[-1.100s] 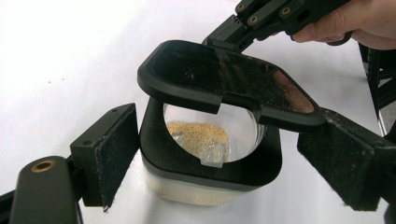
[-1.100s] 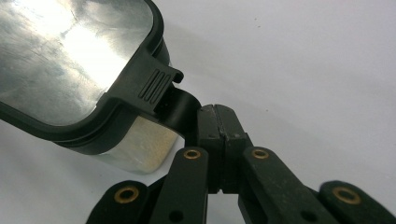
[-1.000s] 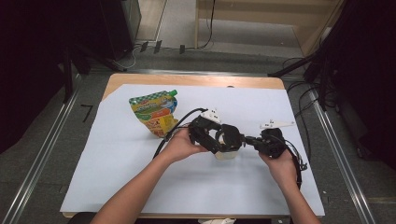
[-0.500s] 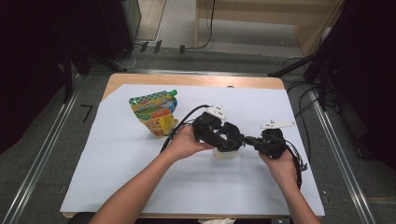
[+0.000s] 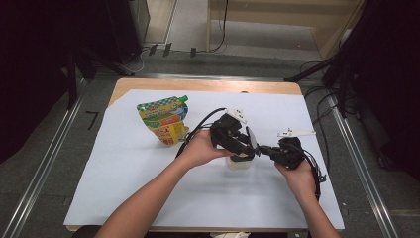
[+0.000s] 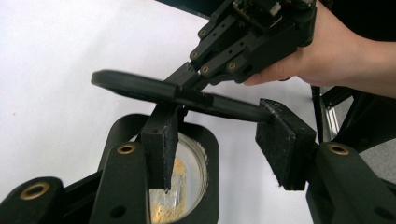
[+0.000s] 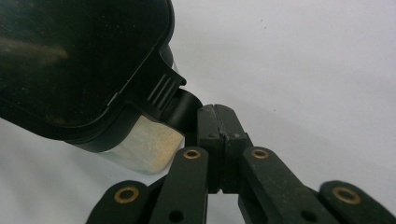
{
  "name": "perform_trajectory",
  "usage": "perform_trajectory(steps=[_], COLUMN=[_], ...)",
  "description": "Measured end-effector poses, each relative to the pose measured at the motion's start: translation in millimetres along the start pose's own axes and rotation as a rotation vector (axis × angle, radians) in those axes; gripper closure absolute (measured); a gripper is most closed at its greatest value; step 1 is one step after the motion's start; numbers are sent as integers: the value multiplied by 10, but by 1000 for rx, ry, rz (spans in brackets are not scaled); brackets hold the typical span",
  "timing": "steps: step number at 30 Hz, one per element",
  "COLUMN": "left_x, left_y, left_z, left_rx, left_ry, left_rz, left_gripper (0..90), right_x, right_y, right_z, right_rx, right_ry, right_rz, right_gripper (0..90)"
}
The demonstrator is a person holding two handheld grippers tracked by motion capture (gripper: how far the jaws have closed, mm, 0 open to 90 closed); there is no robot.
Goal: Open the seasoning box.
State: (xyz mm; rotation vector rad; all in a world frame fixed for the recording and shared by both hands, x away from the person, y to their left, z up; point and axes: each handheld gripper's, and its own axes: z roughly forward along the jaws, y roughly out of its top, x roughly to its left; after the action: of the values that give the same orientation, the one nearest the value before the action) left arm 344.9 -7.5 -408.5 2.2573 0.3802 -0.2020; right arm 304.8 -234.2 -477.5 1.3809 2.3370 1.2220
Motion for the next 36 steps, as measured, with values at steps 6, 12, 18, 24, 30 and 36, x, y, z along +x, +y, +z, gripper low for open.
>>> perform_trajectory(steps=[6, 12, 18, 24, 30, 36], left_x=[-18, -1, 16, 15, 0, 28], left_y=[72, 122, 145, 119, 61, -41], left_z=[61, 139, 194, 194, 97, -81], left_rx=[-5, -5, -2, 7, 16, 1], left_ry=[-12, -47, -70, -79, -68, -68], left_rz=[14, -4, -12, -20, -24, -64], left_gripper=[539, 601, 637, 649, 616, 547], right_x=[-16, -14, -11, -12, -19, 79], right_y=[-10, -16, -21, -19, -36, -118], right_z=[-2, -3, -1, -2, -109, -277], right_rx=[-4, -6, -9, -6, -32, -29], right_ry=[17, 16, 13, 16, 16, 14], right_rz=[1, 2, 5, 8, 20, 4], right_gripper=[900, 900, 900, 900, 889, 843])
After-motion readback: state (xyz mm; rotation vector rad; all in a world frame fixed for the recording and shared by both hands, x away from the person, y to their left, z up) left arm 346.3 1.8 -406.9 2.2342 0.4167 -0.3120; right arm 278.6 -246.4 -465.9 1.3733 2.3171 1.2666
